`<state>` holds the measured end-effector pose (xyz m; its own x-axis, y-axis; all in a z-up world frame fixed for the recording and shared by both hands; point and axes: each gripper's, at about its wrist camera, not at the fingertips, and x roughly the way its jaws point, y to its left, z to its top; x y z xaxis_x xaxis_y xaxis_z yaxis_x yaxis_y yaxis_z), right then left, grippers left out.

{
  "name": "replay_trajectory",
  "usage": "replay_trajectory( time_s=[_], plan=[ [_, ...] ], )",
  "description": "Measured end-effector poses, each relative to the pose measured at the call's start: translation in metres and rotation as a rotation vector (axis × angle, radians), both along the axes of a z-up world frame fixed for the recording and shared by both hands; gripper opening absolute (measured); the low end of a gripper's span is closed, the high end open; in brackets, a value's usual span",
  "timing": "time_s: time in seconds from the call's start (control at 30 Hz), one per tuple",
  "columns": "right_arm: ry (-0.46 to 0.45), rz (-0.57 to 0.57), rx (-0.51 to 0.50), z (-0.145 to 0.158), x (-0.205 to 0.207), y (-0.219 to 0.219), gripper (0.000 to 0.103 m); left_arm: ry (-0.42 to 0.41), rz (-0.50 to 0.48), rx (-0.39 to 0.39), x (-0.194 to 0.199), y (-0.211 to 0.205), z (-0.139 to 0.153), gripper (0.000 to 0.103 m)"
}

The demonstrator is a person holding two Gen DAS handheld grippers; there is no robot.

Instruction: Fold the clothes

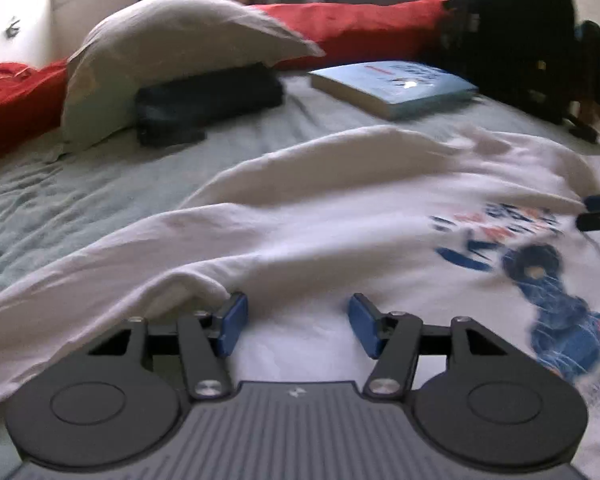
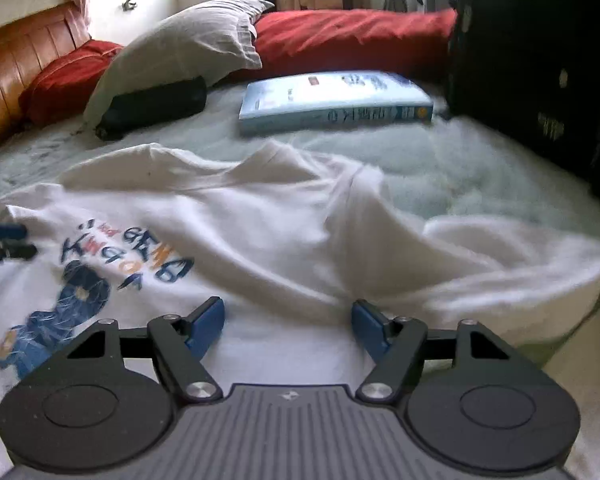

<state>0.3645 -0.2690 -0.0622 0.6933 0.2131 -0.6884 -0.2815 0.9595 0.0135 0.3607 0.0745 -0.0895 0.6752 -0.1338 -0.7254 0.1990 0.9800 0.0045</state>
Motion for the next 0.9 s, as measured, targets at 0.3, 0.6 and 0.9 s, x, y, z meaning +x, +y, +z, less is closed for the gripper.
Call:
replay_trajectory(
  time_s=[0.3,0.6,0.9],
  plan=[
    [0.011,-0.005,0.009,0.037,-0.035,0.001,0.088,-0.024,-0.073,0.072,-0.038,-0.010,0.039,0.062],
    [-0.046,0.316,0.078,0.048,-0.164,0.040,0.100,-0.053,-0.442,0.019,-0.166,-0.046,0.049,0.070],
    [-0.045,0.271,-0.004,-0.012,-0.232,0.023,0.103,-0.003,-0.334,0.008,-0.233,-0.003,0.011,0.076]
  ],
)
